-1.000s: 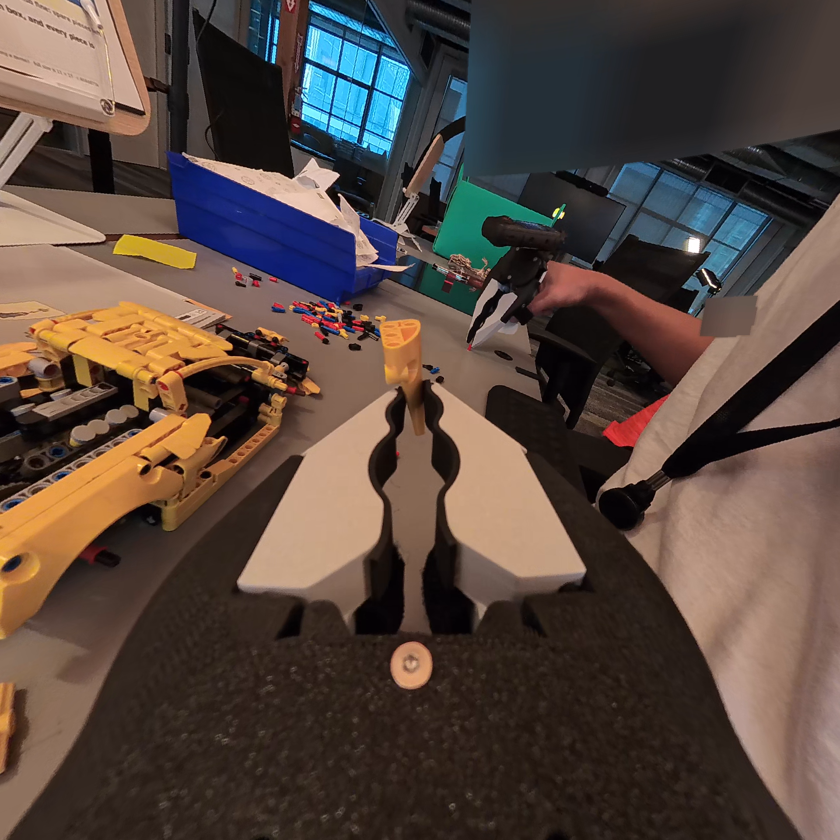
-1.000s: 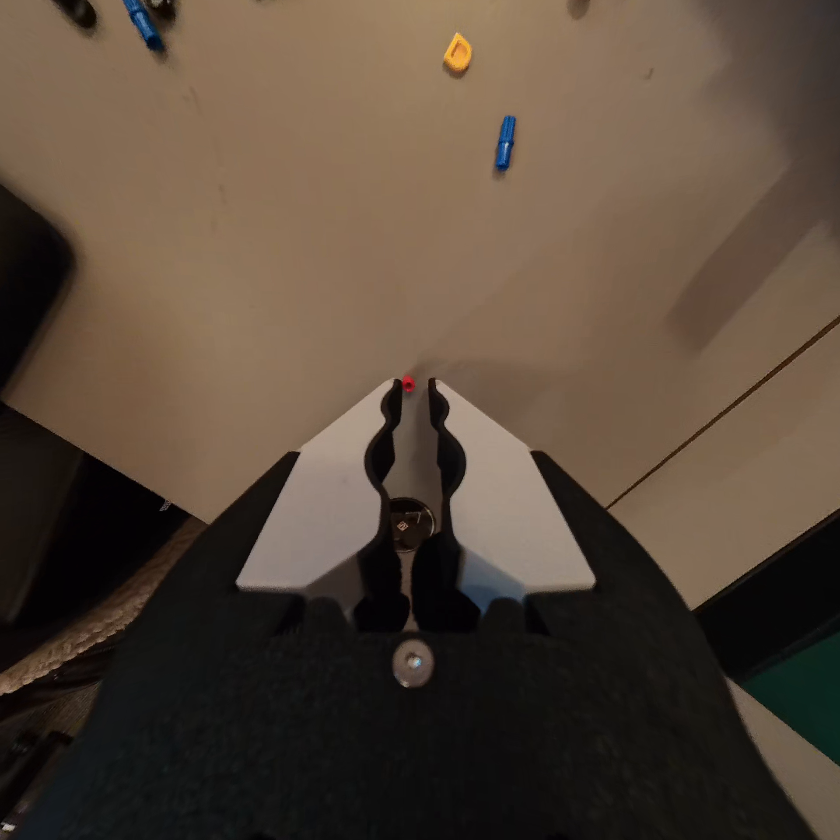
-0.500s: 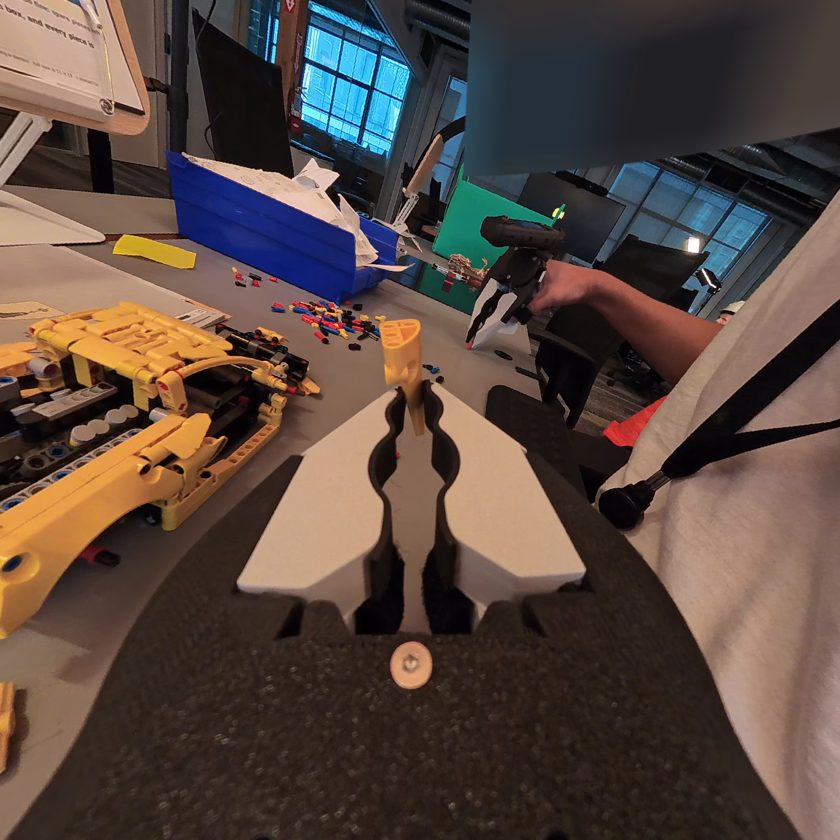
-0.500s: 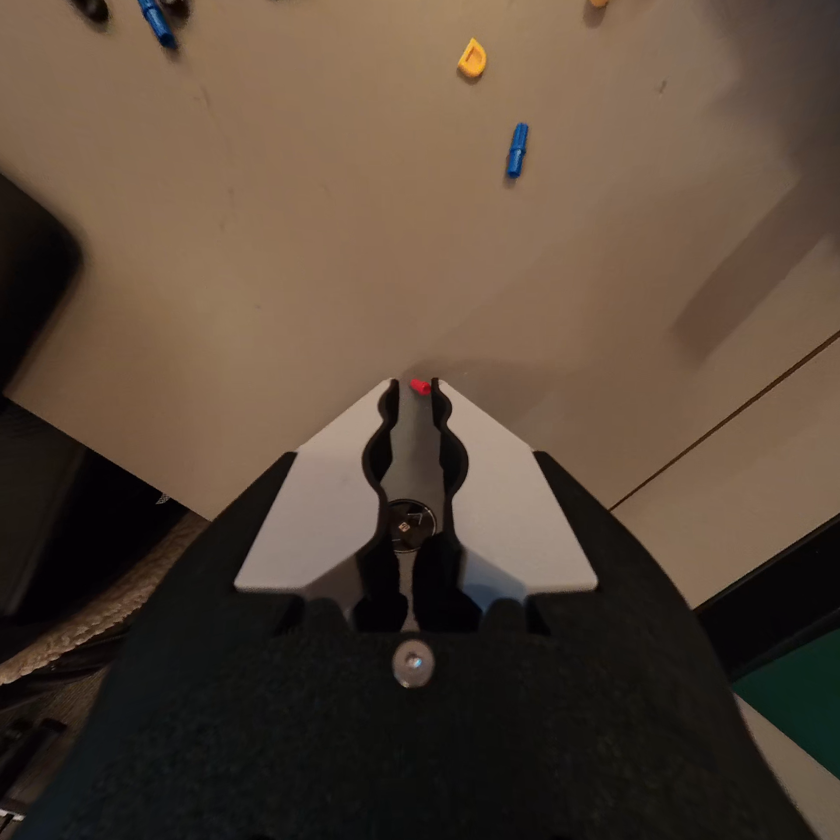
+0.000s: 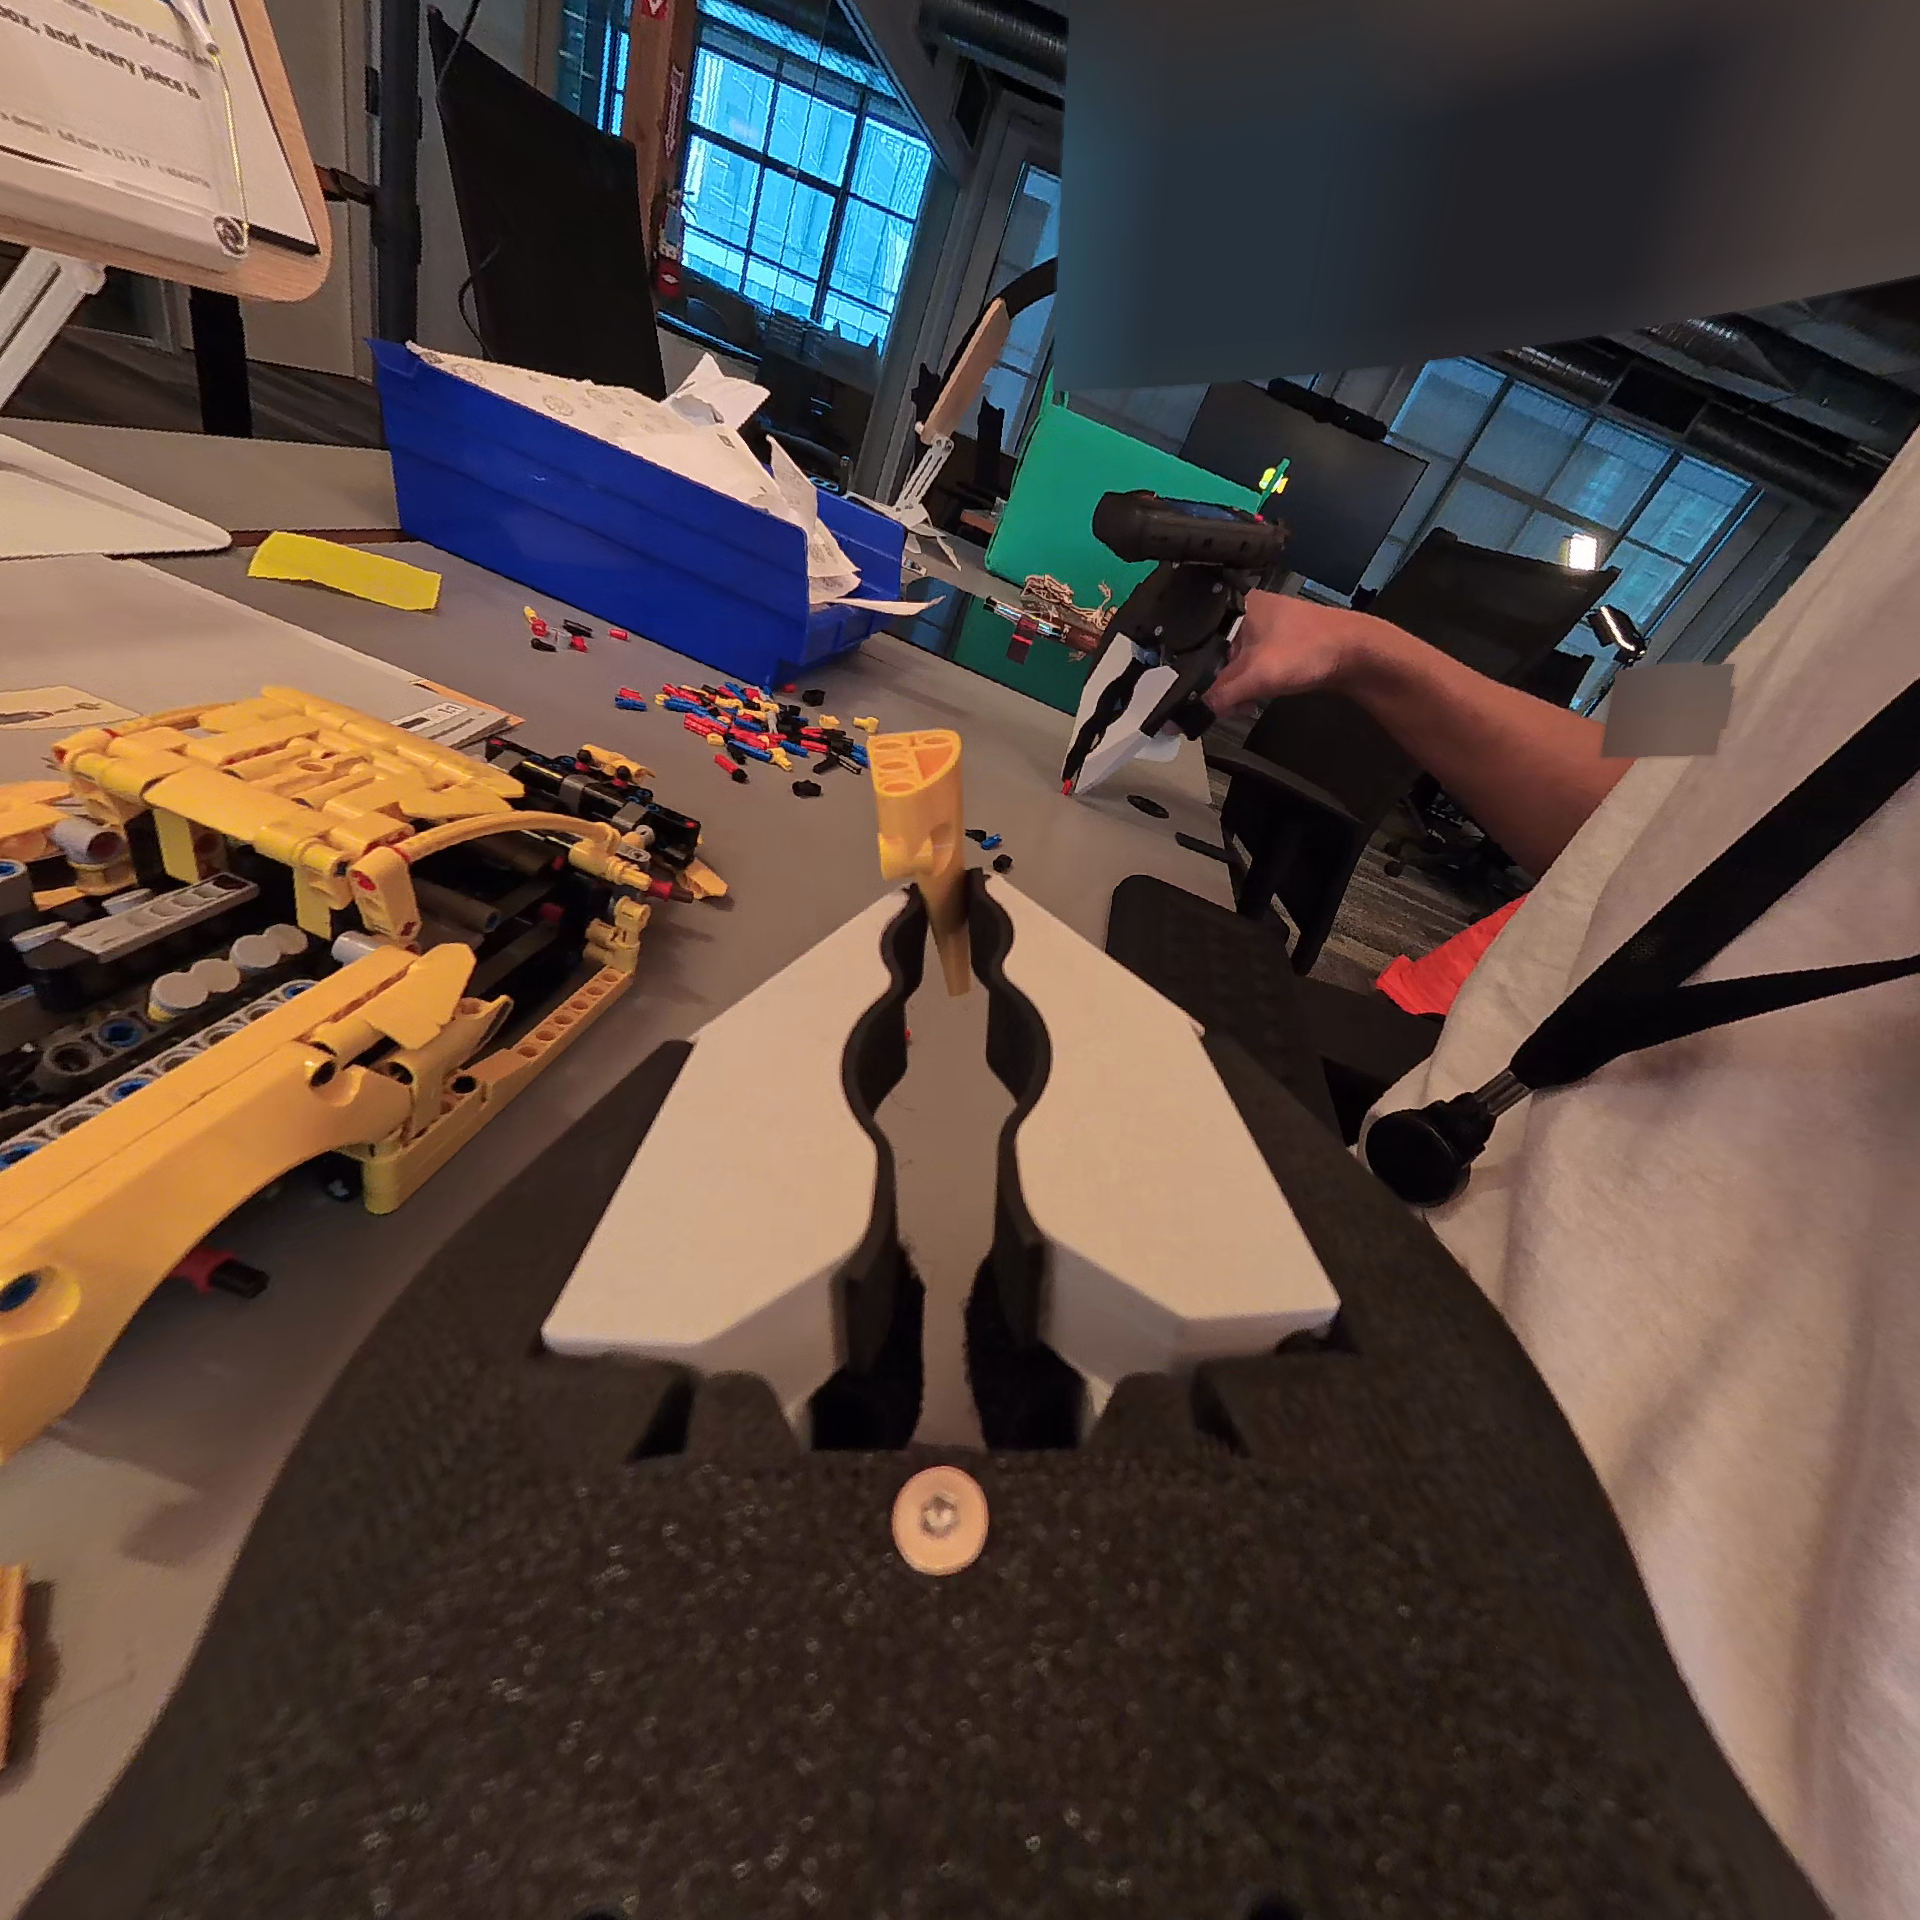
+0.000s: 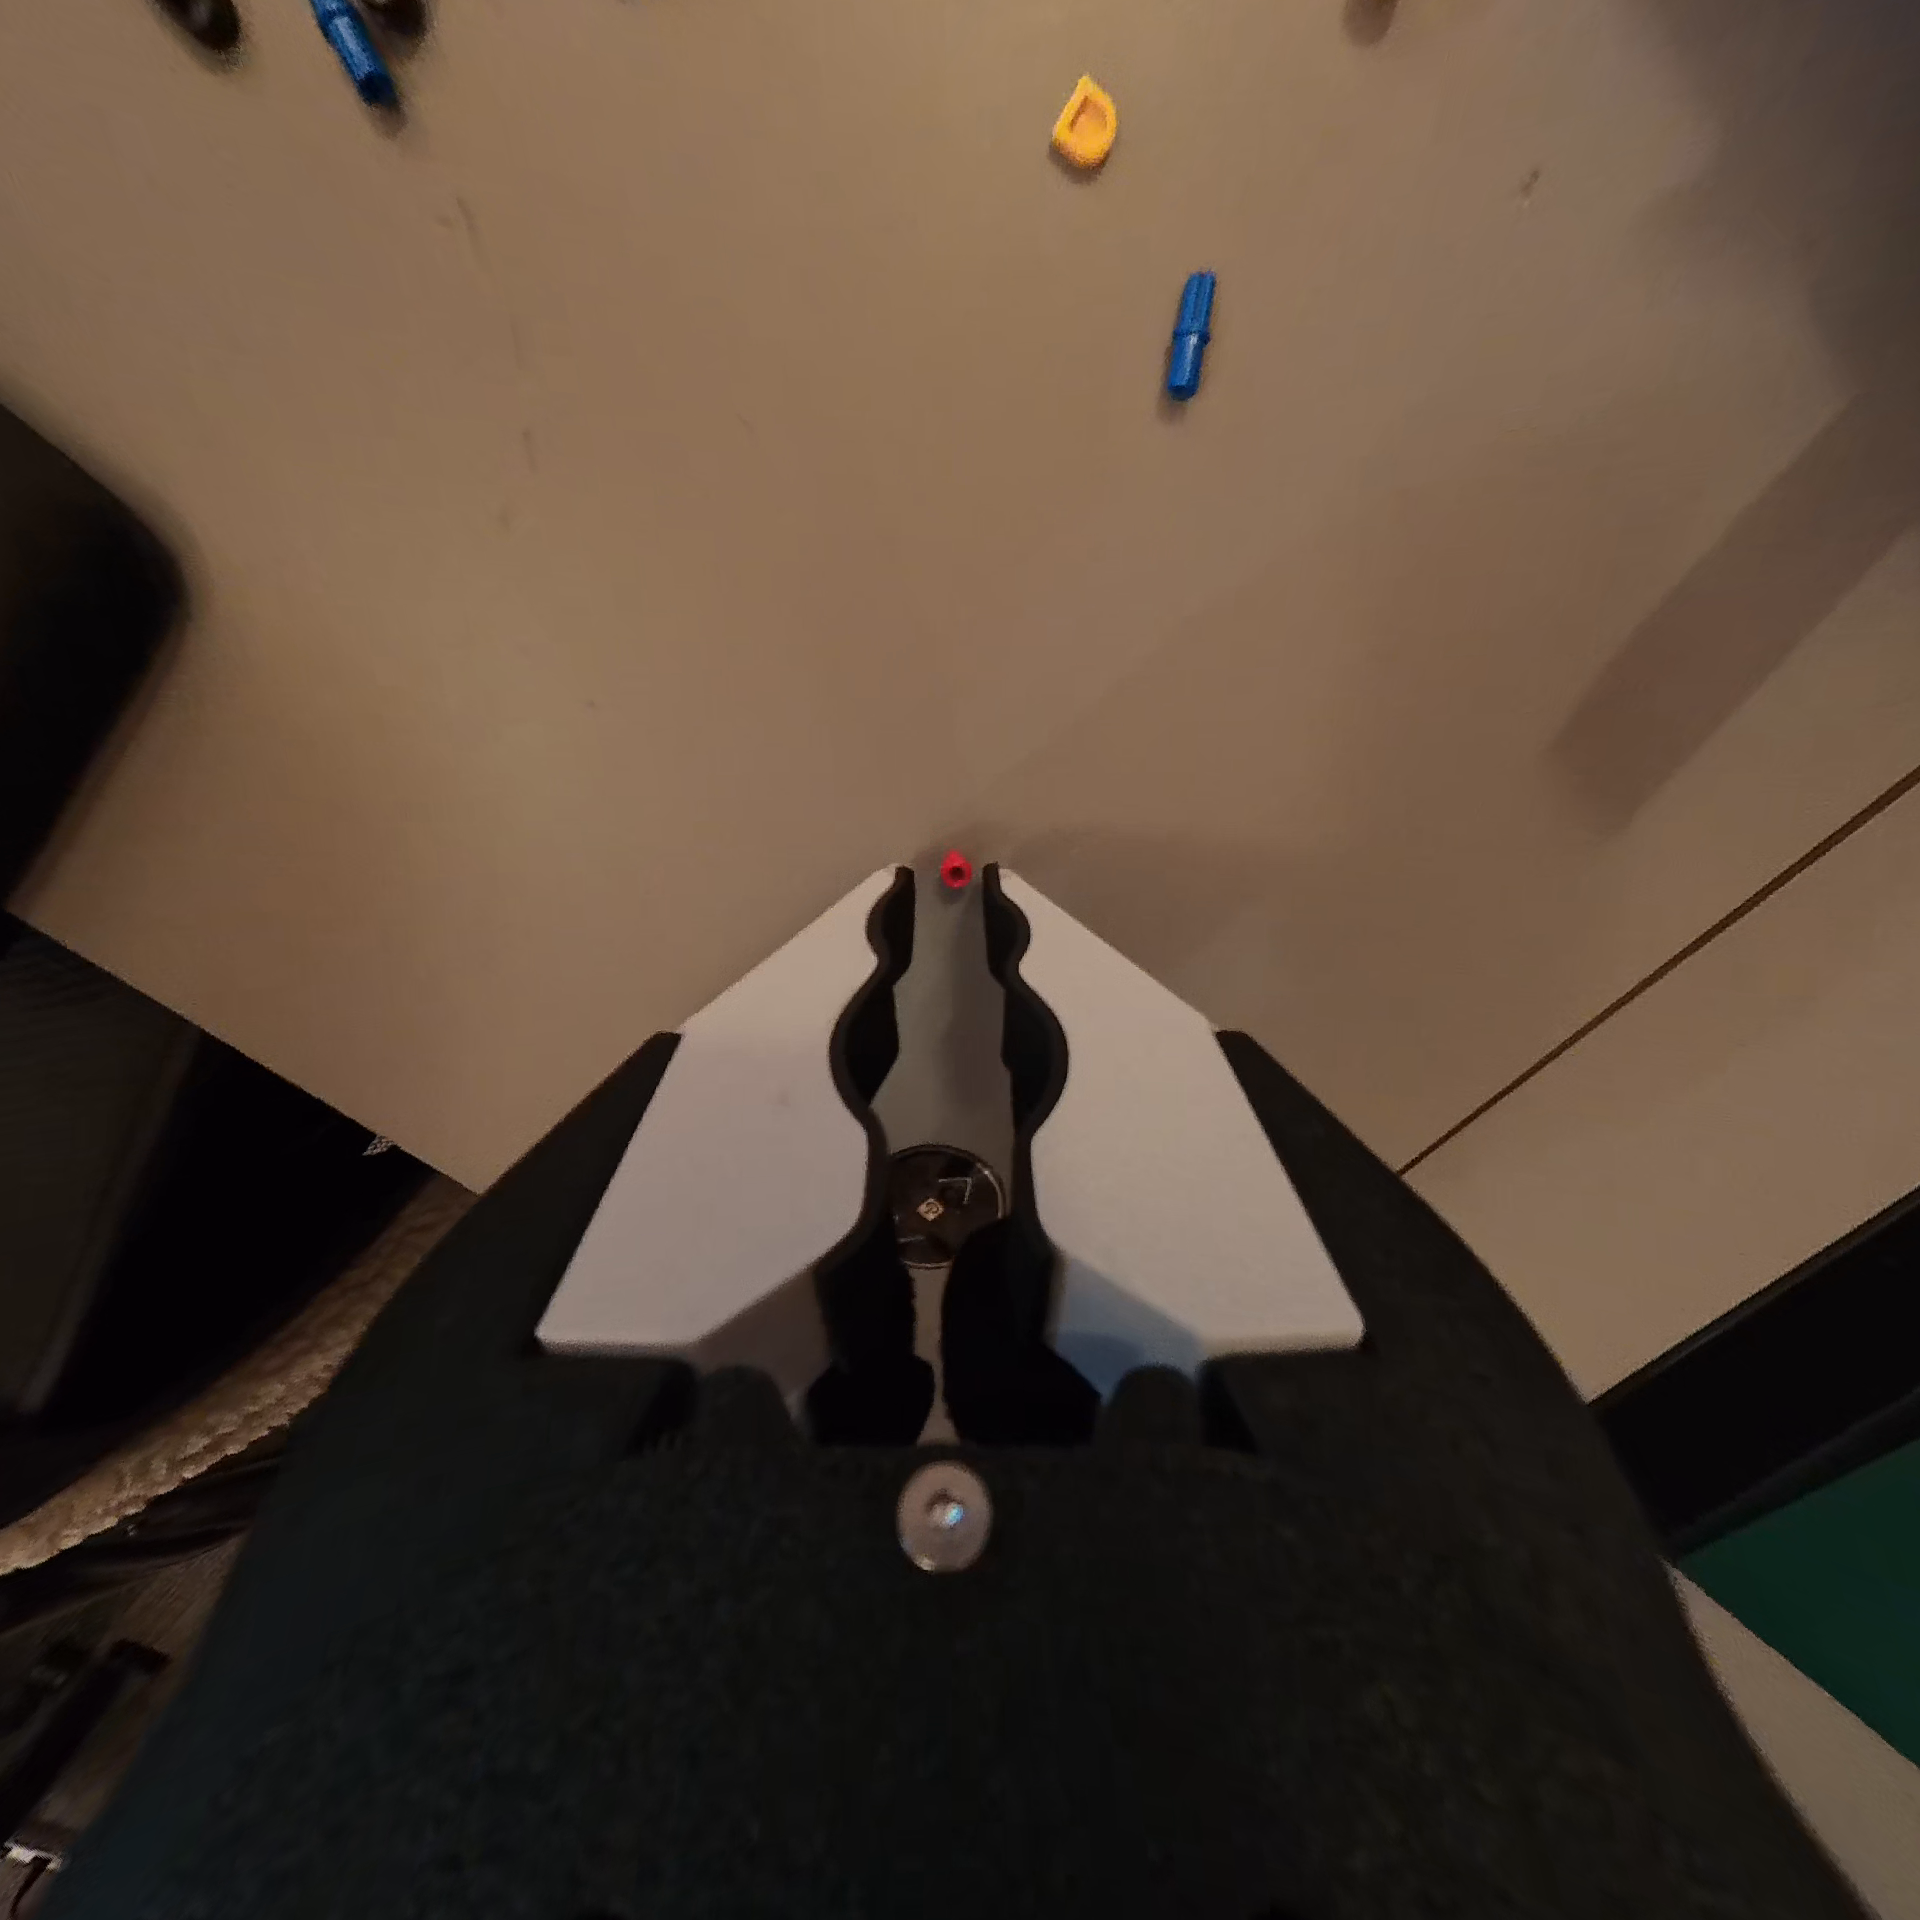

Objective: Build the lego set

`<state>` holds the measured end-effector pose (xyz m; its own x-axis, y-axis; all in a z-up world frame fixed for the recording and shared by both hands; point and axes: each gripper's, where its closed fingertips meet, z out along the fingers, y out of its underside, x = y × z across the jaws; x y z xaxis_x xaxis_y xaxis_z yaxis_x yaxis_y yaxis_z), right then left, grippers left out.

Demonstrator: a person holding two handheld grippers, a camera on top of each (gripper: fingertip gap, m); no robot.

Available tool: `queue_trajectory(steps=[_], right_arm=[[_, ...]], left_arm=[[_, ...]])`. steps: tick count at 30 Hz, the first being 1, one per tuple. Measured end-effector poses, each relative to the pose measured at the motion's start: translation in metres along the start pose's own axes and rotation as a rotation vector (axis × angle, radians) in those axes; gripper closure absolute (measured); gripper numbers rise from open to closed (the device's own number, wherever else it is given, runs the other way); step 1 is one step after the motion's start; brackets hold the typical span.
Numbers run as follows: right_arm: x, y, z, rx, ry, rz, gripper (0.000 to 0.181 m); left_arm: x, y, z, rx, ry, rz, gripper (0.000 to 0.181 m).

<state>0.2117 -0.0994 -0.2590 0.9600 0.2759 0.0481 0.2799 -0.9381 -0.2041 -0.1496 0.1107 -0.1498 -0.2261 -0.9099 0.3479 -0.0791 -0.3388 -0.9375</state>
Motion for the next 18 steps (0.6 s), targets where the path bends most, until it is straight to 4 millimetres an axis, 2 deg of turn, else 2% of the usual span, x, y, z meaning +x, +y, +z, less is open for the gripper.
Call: queue_trajectory(steps=[11, 13, 15, 16, 18], right_arm=[[0.002, -0.002, 0.002, 0.004, -0.003, -0.002, 0.177], [0.001, -0.009, -0.002, 0.028, 0.013, -0.022, 0.177], [-0.009, -0.037, -0.013, 0.137, -0.007, -0.044, 0.178], [-0.022, -0.062, -0.022, 0.224, -0.032, -0.057, 0.178], [-0.075, -0.129, -0.044, 0.447, -0.141, -0.135, 0.178]], left_arm=[[0.001, 0.001, 0.001, -0.003, 0.004, 0.003, 0.174], [0.001, 0.000, 0.000, 0.001, 0.007, 0.003, 0.174], [0.006, -0.003, 0.000, 0.020, 0.024, 0.021, 0.174], [0.007, -0.006, 0.000, 0.040, 0.024, 0.038, 0.174], [0.013, -0.013, -0.001, 0.082, 0.050, 0.066, 0.174]])
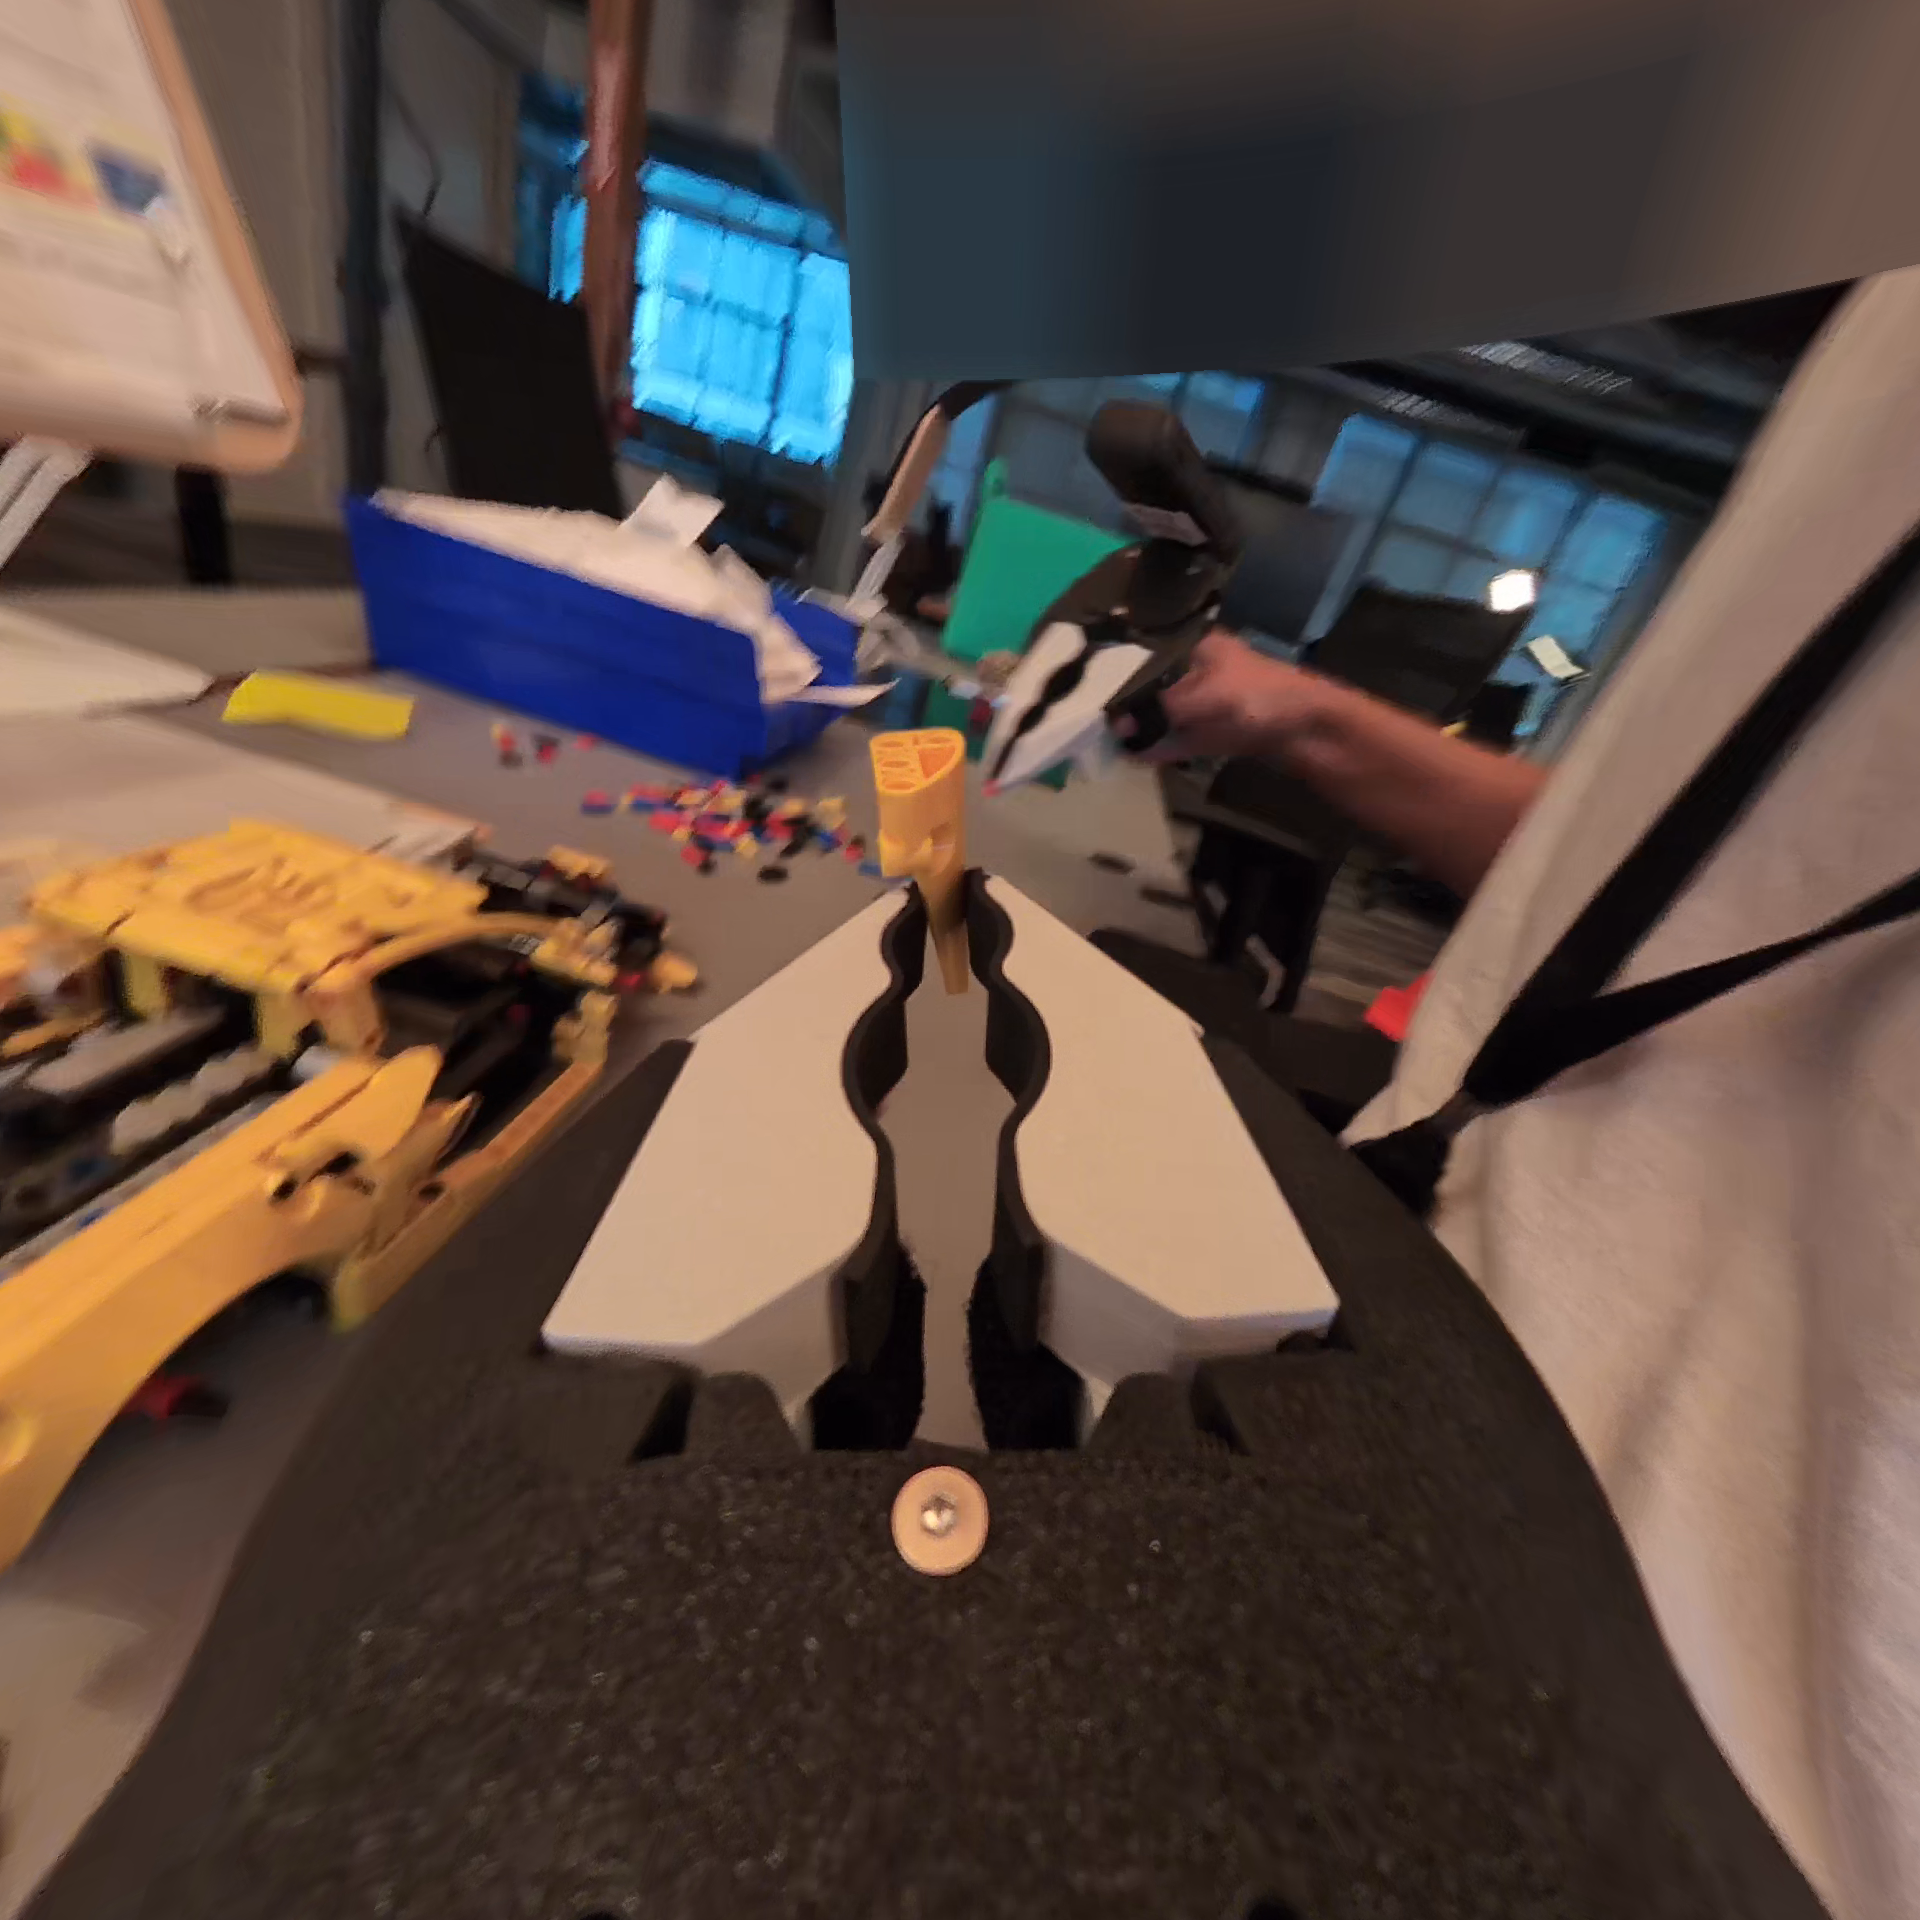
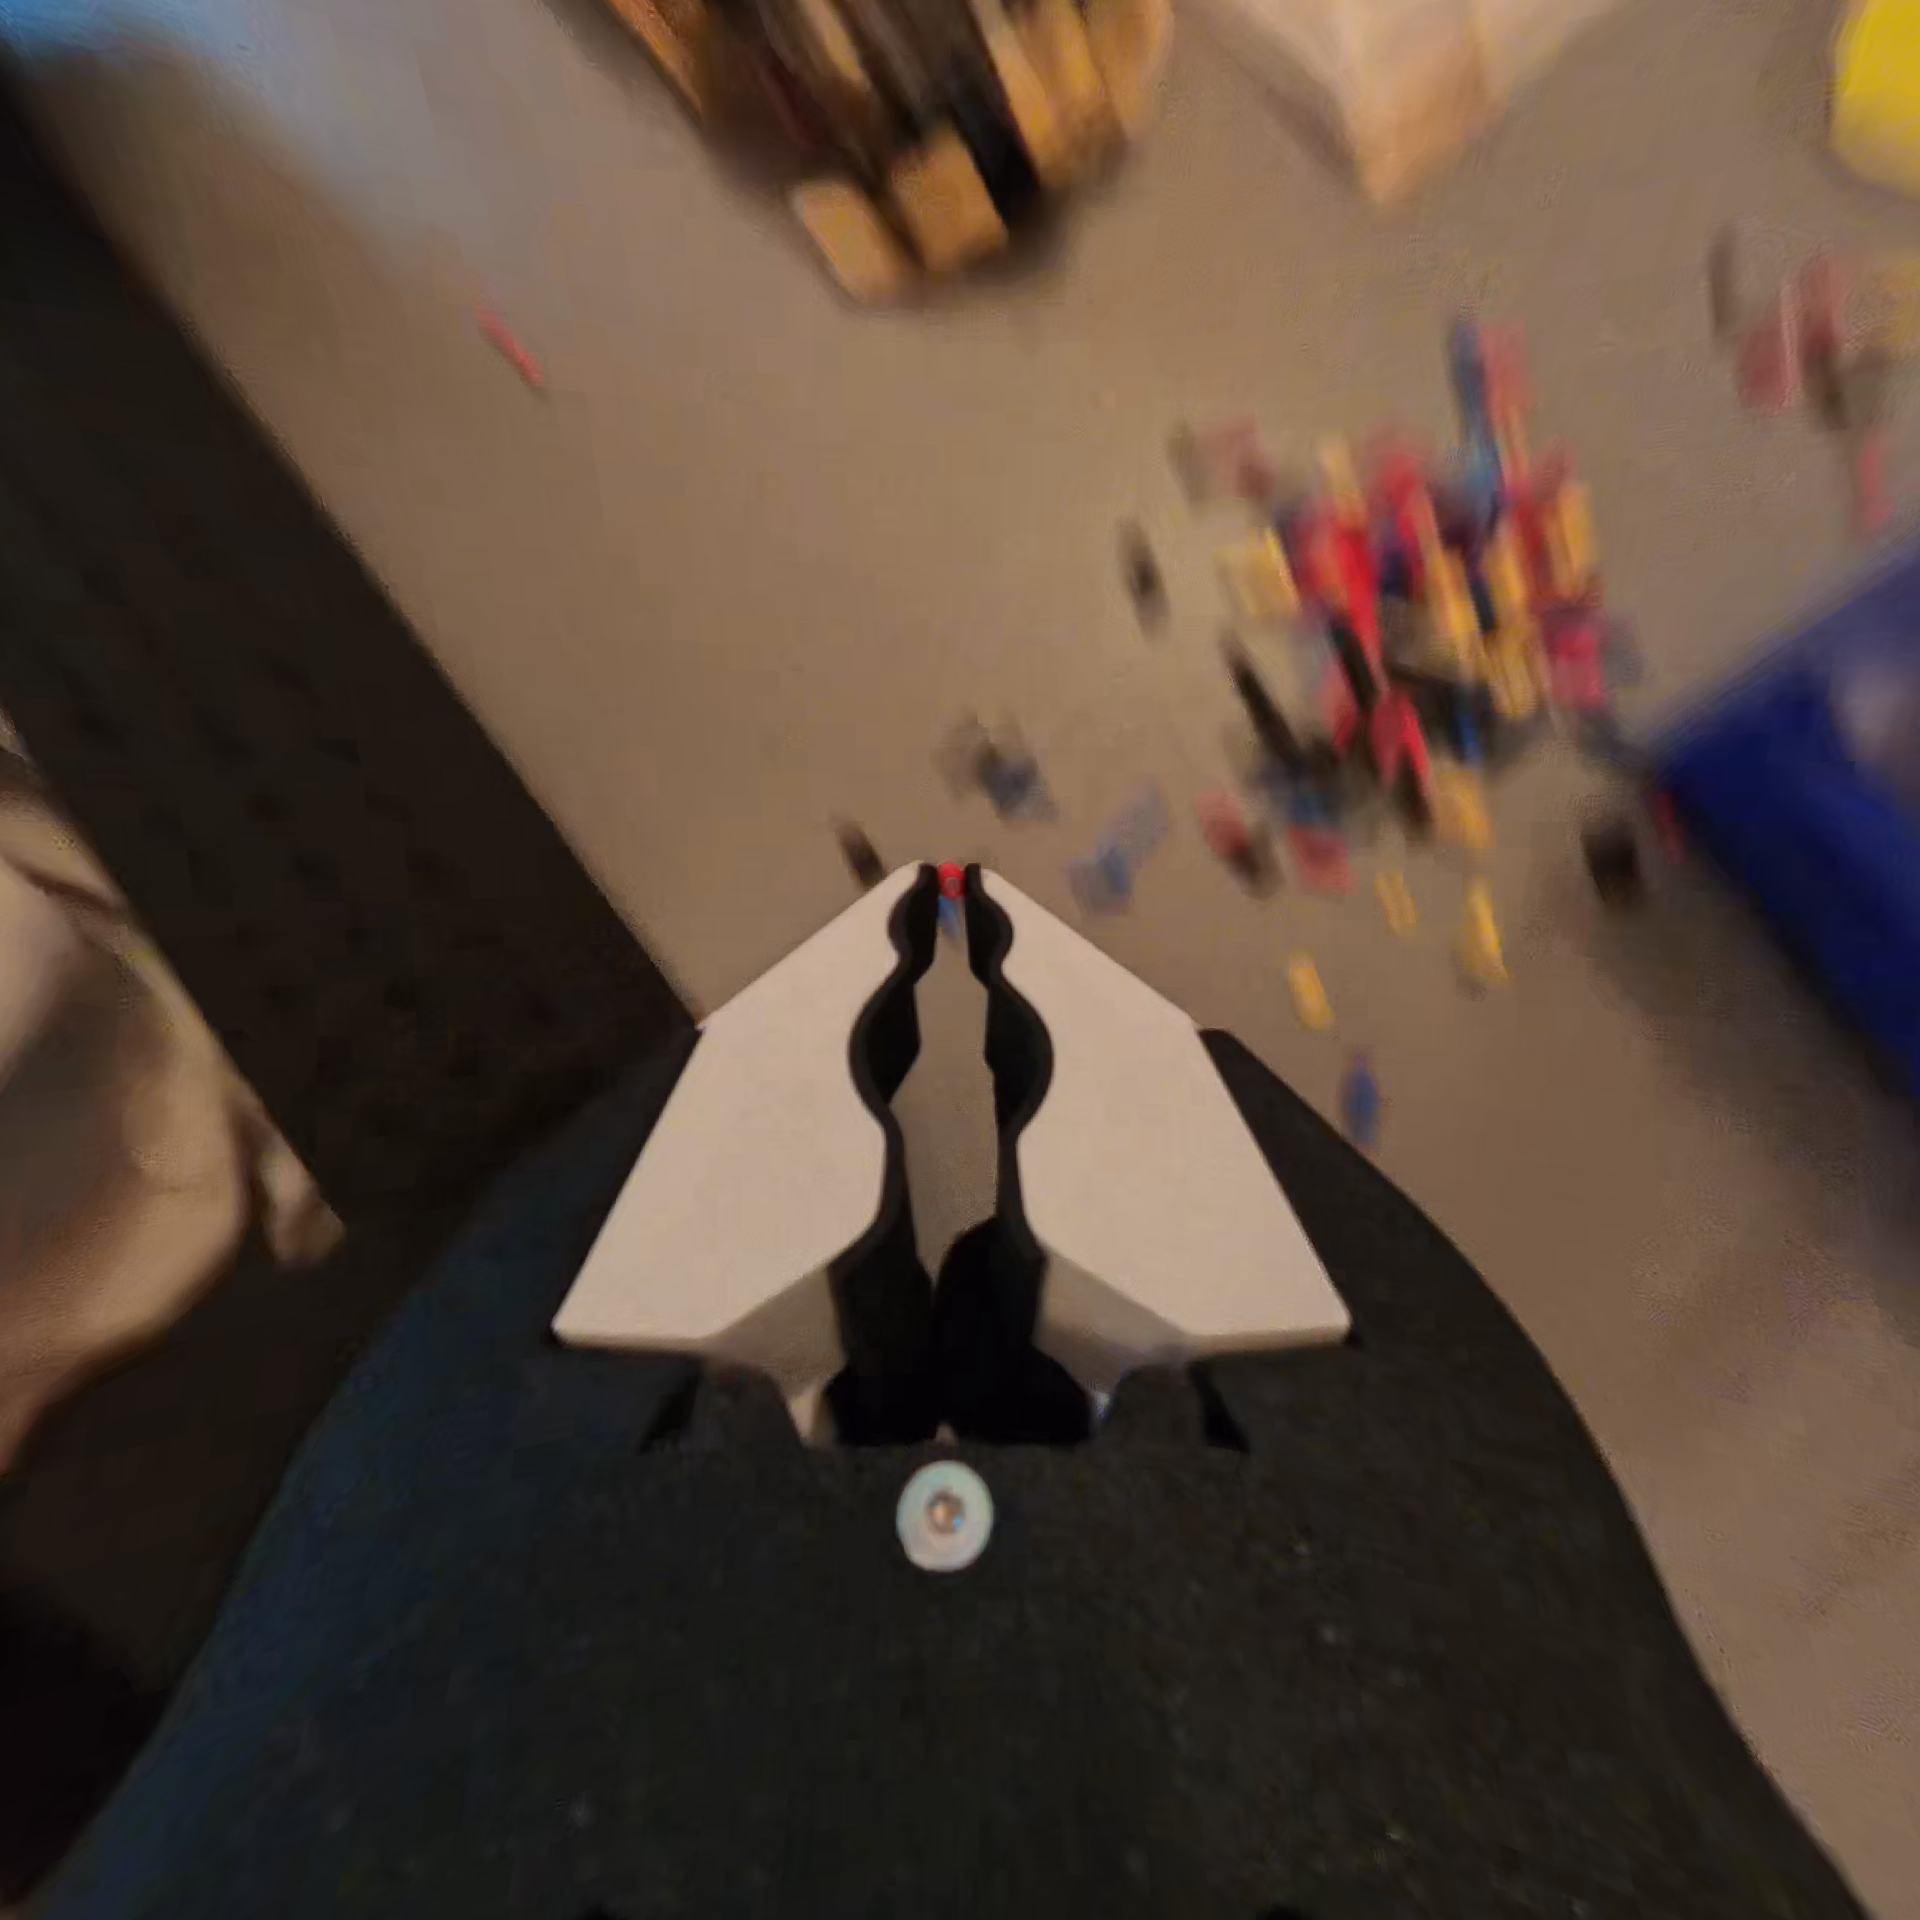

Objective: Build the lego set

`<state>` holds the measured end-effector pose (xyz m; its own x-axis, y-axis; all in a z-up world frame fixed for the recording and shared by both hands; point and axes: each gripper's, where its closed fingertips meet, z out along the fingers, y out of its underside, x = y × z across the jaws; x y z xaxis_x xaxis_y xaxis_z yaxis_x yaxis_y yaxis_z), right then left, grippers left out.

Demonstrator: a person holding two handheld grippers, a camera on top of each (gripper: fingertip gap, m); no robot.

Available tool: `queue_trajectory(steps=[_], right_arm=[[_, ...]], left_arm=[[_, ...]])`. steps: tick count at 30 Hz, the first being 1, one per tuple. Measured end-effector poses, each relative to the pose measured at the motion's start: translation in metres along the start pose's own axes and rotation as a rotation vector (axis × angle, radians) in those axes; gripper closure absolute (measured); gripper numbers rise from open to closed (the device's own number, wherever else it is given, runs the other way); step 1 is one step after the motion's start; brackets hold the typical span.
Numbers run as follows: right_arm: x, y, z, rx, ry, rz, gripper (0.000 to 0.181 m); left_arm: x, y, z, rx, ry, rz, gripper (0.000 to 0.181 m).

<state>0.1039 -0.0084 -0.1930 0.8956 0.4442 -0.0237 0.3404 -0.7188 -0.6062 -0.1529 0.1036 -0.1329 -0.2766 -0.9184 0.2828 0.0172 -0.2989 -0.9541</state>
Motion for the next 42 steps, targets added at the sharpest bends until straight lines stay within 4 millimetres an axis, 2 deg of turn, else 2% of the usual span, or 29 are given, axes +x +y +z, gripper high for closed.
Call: queue_trajectory(steps=[2, 4, 5, 6, 8, 11, 15, 23, 30, 36, 42], right_arm=[[-0.062, -0.084, 0.018, 0.252, -0.134, -0.082, 0.178], [-0.124, -0.150, 0.032, 0.457, -0.305, -0.105, 0.178], [-0.148, -0.175, 0.036, 0.539, -0.379, -0.107, 0.178], [-0.163, -0.193, 0.041, 0.590, -0.426, -0.105, 0.178], [-0.180, -0.217, 0.047, 0.663, -0.525, -0.072, 0.178], [-0.193, -0.222, 0.055, 0.654, -0.596, -0.070, 0.178], [-0.198, -0.219, 0.065, 0.626, -0.598, -0.076, 0.178], [-0.205, -0.221, 0.060, 0.655, -0.646, -0.064, 0.178], [-0.206, -0.223, 0.058, 0.735, -0.688, -0.073, 0.178], [-0.207, -0.215, 0.062, 0.652, -0.578, -0.232, 0.179], [-0.210, -0.193, 0.069, 0.467, -0.520, -0.398, 0.178]], left_arm=[[0.008, -0.008, -0.001, 0.044, 0.037, 0.010, 0.174], [0.015, -0.014, -0.002, 0.075, 0.075, 0.026, 0.175], [0.019, -0.016, -0.003, 0.089, 0.092, 0.026, 0.175], [0.021, -0.018, -0.003, 0.099, 0.101, 0.028, 0.175], [0.024, -0.019, -0.004, 0.108, 0.109, 0.039, 0.175], [0.026, -0.022, -0.006, 0.125, 0.110, 0.041, 0.175], [0.027, -0.026, -0.008, 0.147, 0.117, 0.032, 0.175], [0.031, -0.026, -0.008, 0.145, 0.139, 0.024, 0.175], [0.032, -0.032, -0.009, 0.189, 0.201, -0.093, 0.175], [0.034, -0.025, -0.007, 0.136, 0.226, -0.107, 0.175], [0.041, -0.002, -0.004, -0.010, 0.265, -0.096, 0.175]])
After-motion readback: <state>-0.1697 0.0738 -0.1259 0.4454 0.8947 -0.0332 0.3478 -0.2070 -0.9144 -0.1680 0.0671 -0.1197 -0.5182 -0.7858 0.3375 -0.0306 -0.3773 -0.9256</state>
